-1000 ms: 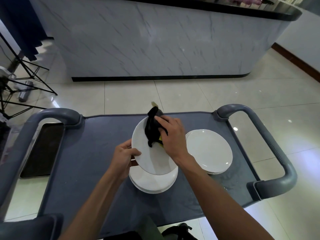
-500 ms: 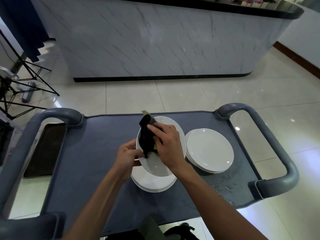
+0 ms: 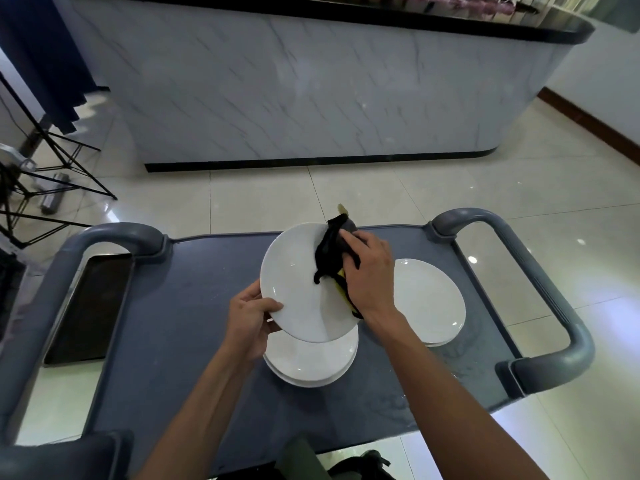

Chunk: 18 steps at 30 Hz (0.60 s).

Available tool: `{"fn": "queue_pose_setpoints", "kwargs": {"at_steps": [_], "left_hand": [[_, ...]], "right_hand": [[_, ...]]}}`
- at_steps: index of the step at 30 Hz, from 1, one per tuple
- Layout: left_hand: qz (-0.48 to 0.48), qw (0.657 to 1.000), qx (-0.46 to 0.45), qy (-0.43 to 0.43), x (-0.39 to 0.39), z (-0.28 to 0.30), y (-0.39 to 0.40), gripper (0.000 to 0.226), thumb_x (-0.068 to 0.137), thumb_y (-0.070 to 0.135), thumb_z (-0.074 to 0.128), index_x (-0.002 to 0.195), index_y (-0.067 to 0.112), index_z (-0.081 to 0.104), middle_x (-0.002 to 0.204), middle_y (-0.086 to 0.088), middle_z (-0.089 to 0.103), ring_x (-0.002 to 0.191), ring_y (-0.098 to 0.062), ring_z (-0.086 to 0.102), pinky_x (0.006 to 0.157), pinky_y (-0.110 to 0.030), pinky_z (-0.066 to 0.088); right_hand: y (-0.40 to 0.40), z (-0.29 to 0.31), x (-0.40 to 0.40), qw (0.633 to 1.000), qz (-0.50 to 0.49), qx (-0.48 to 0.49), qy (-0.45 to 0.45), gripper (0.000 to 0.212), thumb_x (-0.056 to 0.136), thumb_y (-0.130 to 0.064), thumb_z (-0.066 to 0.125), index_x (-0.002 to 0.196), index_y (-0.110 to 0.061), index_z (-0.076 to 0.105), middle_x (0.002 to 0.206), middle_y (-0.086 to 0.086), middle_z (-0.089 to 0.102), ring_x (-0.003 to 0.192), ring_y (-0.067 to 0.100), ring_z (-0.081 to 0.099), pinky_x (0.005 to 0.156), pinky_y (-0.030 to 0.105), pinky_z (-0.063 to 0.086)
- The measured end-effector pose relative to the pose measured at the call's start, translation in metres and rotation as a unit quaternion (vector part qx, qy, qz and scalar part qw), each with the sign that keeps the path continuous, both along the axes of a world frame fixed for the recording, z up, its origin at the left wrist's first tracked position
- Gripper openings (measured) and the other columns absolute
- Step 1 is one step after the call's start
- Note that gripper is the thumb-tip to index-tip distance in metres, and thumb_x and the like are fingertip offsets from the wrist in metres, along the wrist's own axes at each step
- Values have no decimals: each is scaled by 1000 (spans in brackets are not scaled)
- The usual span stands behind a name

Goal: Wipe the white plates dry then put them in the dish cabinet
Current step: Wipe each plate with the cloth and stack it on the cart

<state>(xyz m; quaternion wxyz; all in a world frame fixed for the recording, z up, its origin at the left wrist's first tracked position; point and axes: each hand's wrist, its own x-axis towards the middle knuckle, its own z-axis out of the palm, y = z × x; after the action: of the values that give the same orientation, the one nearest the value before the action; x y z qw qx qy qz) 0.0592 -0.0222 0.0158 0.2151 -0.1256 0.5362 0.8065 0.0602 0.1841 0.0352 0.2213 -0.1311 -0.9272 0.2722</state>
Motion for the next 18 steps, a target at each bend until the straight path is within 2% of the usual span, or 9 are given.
{"fn": "queue_pose_setpoints", "kwargs": {"at_steps": [7,10,14,18], "left_hand": [[43,999,24,-15,-5,-1,-4,44,75,-16,50,94,16,74,82,-7,71,69,-25,61,56,-33,53],[53,998,28,-15,-5,-2,-3,45,76,-16,49,101,14,73,84,-8,71,70,-26,63,55,-34,55],[50,998,32,-8,-7,-2,-5,47,77,-17,47,112,5,69,95,-18,71,77,-33,66,58,-38,57],[48,999,24,5,-4,-1,-9,49,75,-18,46,105,10,72,93,-15,73,73,-30,69,58,-38,57]], "right_hand": [[-12,-16,32,999,22,12,-36,46,92,-7,61,132,-29,65,129,-4,62,116,25,49,94,40,40],[-33,-22,46,997,70,19,-21,48,87,-5,65,129,-27,68,125,-4,65,112,25,53,92,44,44],[-59,-30,60,991,128,24,-10,45,89,-9,62,131,-27,66,126,-5,64,112,23,55,90,45,47],[-59,-34,63,991,132,25,-5,44,92,-11,63,132,-28,65,128,-6,63,114,20,54,90,44,47]]}}
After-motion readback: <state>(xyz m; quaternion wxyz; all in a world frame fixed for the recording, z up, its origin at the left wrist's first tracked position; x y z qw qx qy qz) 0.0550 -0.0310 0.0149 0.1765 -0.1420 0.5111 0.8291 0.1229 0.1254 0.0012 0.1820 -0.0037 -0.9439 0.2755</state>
